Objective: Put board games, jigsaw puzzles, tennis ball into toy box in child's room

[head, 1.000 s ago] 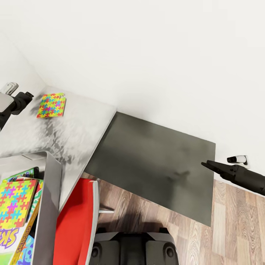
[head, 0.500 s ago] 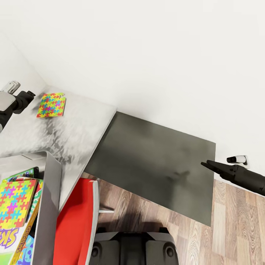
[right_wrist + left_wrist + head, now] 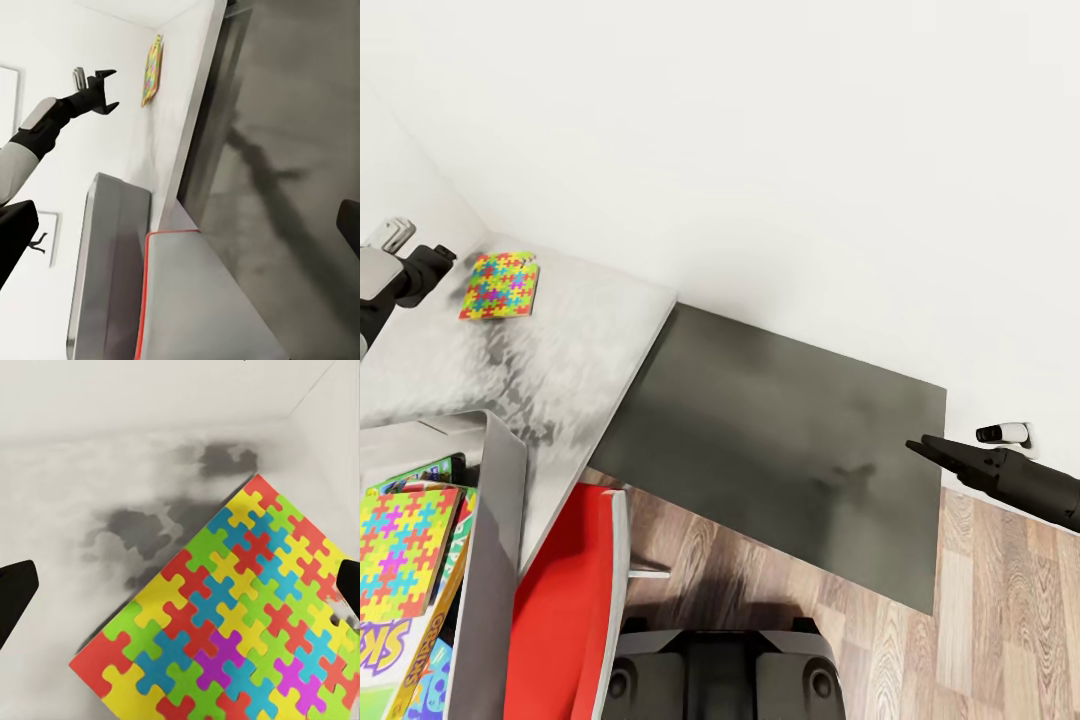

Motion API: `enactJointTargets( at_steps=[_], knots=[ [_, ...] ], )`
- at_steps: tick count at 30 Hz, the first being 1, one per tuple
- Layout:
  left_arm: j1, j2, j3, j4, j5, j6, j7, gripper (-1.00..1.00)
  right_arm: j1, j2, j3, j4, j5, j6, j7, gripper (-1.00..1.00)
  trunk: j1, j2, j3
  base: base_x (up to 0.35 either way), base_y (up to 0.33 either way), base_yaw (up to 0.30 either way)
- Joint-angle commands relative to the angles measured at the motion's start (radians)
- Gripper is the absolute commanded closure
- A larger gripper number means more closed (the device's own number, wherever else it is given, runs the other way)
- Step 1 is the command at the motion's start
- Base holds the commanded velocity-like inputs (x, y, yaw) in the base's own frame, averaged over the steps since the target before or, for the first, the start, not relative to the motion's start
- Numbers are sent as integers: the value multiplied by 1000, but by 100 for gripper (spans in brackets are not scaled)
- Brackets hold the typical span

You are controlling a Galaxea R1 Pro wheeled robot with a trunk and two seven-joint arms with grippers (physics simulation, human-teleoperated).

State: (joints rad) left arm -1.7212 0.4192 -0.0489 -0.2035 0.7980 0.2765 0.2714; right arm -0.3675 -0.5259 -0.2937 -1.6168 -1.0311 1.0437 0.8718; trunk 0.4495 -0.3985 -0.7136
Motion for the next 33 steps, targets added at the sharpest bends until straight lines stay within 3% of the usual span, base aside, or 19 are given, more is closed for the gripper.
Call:
enactJointTargets(
  at_steps=[1,33],
  knots=[
    [0,1,-5,-2,7,5,6,-100,-1,0,-1,0,3,3,5,-100,1,-2,-1,0,0,0],
    [-42,-19,-6,-2,2,4,7,-100,17,-1,-50,0,3,3,30,-100,1,-2,-43,0,0,0]
  ],
)
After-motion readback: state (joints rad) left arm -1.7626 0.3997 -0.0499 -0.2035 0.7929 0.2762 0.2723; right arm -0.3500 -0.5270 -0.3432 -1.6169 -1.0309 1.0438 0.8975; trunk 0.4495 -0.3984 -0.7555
